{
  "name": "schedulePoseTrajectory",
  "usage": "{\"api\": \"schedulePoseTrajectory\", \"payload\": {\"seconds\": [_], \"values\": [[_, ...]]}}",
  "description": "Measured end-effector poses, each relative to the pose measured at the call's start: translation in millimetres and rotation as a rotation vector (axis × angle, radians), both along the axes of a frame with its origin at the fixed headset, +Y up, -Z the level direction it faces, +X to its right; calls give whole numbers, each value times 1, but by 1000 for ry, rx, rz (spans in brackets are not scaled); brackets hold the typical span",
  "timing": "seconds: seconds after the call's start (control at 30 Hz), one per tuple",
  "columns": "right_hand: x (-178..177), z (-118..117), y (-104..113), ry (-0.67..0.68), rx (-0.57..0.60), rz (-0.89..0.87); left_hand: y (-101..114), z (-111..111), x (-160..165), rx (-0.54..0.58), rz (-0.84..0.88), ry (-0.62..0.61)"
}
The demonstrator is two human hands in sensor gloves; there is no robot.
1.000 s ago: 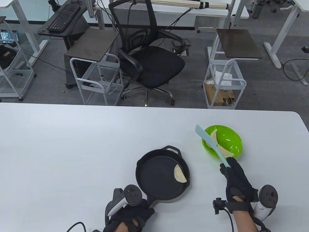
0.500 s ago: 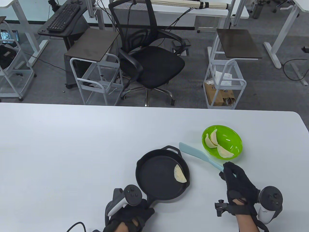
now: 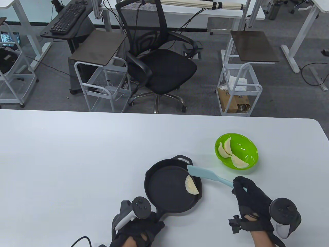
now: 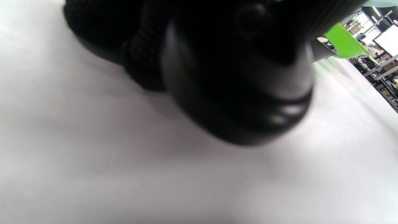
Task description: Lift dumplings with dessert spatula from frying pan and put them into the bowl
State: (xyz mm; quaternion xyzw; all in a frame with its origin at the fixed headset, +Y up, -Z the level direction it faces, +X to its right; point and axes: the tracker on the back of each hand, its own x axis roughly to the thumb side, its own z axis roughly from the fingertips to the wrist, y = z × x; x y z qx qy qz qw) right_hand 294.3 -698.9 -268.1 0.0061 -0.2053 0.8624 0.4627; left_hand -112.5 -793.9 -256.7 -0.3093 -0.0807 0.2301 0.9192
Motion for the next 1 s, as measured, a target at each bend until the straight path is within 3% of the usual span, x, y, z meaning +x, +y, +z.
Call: {"api": "schedulePoseTrajectory", "payload": {"seconds": [0.57,0.7,0.8,1.0], "values": [[-11,3,6,1,37,161,0,0,0,0,0,0],[-10,-3,3,129,-51,165,0,0,0,0,0,-1],[-6,-8,0,157,-47,129,0,0,0,-1,5,-1],[2,-22,-18,276,-167,42,0,0,0,-2,8,-3]]}}
